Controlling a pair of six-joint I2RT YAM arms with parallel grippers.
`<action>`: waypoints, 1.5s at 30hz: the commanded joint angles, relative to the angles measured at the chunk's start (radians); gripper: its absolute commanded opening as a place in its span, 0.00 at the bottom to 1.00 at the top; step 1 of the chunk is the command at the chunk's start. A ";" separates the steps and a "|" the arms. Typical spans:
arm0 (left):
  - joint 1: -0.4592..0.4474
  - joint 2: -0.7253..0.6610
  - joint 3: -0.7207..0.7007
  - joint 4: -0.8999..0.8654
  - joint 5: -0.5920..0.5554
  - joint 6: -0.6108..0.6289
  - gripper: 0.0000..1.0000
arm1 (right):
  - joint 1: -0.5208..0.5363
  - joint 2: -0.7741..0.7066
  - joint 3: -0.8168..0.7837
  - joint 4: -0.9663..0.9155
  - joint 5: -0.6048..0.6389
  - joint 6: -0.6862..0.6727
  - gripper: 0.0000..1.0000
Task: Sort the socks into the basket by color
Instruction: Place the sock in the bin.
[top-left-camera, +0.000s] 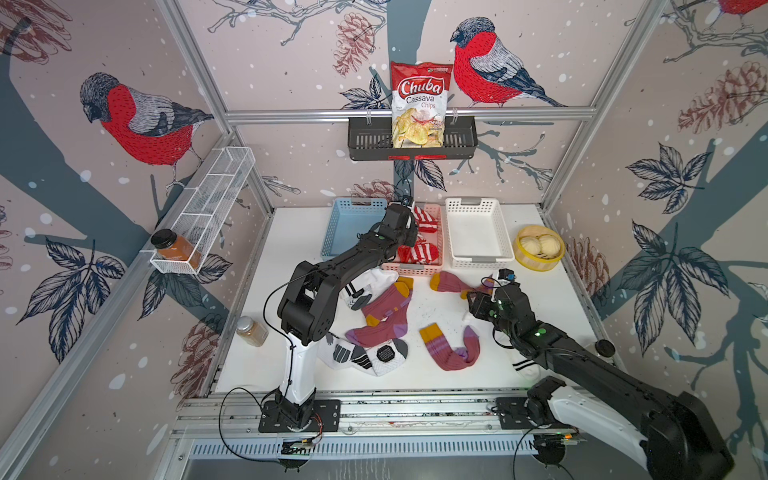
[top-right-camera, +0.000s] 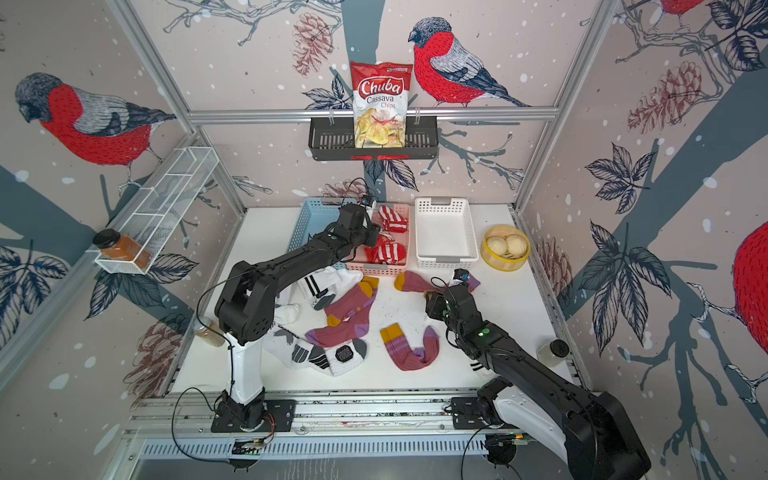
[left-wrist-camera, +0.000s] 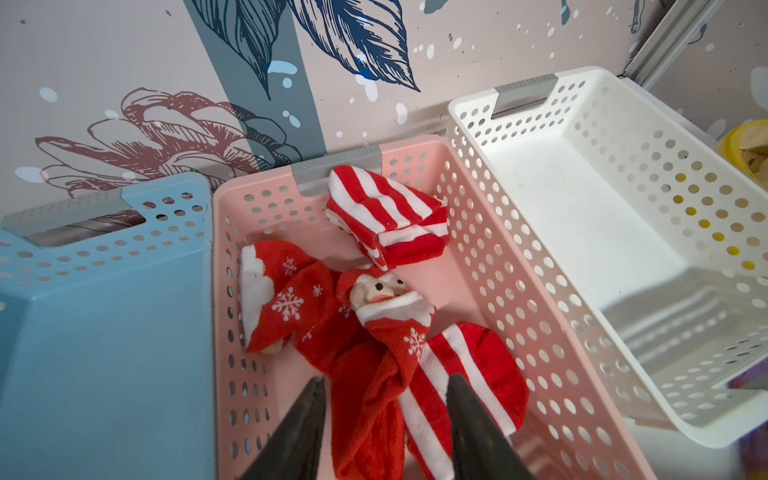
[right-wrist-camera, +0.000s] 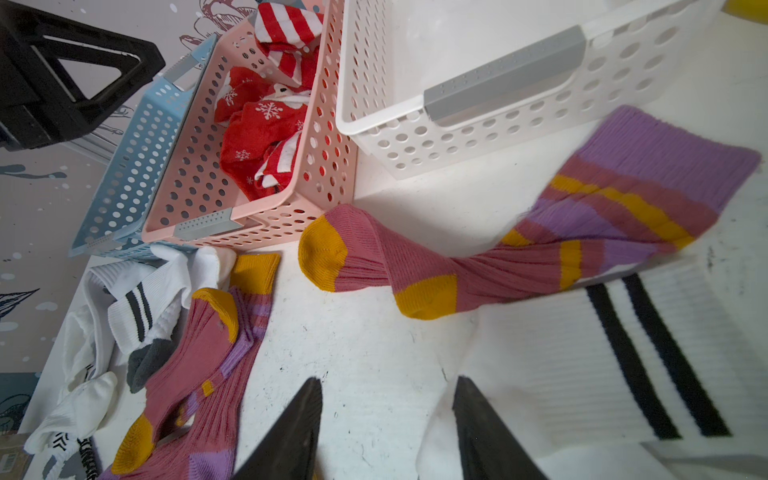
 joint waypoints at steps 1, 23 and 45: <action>0.002 -0.076 -0.061 0.068 0.005 -0.027 0.49 | 0.002 -0.002 0.006 -0.004 0.017 -0.002 0.54; -0.067 -0.703 -0.774 0.112 0.015 -0.219 0.55 | 0.042 0.171 0.120 -0.021 0.043 -0.086 0.62; -0.070 -0.803 -0.856 0.091 -0.047 -0.222 0.61 | 0.043 0.530 0.349 -0.082 0.177 -0.173 0.65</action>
